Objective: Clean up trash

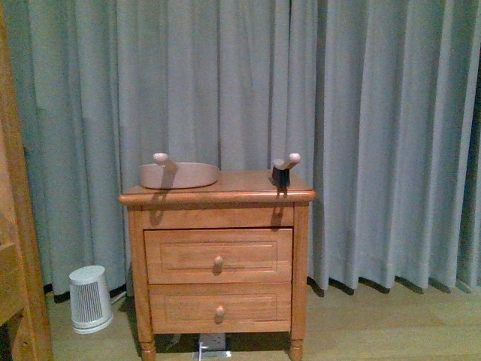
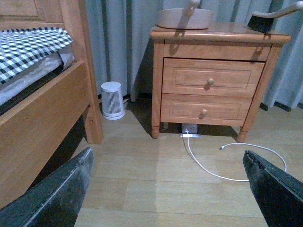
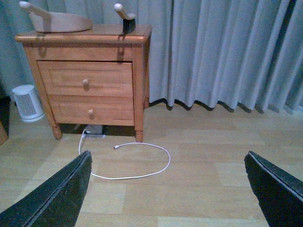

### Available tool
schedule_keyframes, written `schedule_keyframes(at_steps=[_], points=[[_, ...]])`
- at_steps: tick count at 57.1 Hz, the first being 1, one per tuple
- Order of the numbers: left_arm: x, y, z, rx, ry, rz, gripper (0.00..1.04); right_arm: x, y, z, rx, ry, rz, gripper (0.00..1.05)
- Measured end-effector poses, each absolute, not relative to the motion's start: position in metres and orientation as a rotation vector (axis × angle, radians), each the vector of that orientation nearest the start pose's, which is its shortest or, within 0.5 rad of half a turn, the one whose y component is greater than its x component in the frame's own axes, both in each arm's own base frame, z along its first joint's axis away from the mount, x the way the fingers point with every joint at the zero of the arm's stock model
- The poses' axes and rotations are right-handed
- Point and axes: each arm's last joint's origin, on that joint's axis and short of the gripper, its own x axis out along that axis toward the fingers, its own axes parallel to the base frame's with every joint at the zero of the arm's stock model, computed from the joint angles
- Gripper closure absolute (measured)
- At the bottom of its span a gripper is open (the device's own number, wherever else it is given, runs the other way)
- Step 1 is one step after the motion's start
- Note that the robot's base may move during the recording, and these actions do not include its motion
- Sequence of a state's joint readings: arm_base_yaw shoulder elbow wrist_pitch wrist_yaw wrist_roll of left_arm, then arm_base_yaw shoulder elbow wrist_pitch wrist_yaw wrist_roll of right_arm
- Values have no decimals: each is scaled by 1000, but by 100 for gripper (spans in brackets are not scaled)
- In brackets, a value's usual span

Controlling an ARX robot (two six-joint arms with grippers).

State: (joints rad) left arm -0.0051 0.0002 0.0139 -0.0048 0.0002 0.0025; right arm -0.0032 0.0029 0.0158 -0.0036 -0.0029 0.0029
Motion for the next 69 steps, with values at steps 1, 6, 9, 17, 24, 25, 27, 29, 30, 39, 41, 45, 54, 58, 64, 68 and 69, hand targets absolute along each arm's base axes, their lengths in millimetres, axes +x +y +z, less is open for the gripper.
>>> schedule_keyframes(at_steps=[1,6,9,17,24,25,27,29,30,39,41,45,54,58,64,68,69], points=[[97,0,168,2,-9,-5,8,97,0,168,3,-9,0,7],[97,-1,168,2,-9,-5,8,97,0,168,3,-9,0,7],[97,-1,168,2,-9,-5,8,97,0,168,3,-9,0,7],[97,-1,168,2,-9,-5,8,97,0,168,3,-9,0,7],[97,-1,168,2,-9,-5,8,97,0,168,3,-9,0,7],[97,-1,168,2,-9,-5,8,97,0,168,3,-9,0,7],[97,-1,168,2,-9,-5,8,97,0,168,3,-9,0,7],[97,0,168,2,-9,-5,8,97,0,168,3,-9,0,7],[97,-1,168,2,-9,-5,8,97,0,168,3,-9,0,7],[97,-1,168,2,-9,-5,8,97,0,168,3,-9,0,7],[97,-1,168,2,-9,-5,8,97,0,168,3,-9,0,7],[97,-1,168,2,-9,-5,8,97,0,168,3,-9,0,7],[97,-1,168,2,-9,-5,8,97,0,168,3,-9,0,7],[97,-1,168,2,-9,-5,8,97,0,168,3,-9,0,7],[97,-1,168,2,-9,-5,8,97,0,168,3,-9,0,7],[97,-1,168,2,-9,-5,8,97,0,168,3,-9,0,7],[97,-1,168,2,-9,-5,8,97,0,168,3,-9,0,7]])
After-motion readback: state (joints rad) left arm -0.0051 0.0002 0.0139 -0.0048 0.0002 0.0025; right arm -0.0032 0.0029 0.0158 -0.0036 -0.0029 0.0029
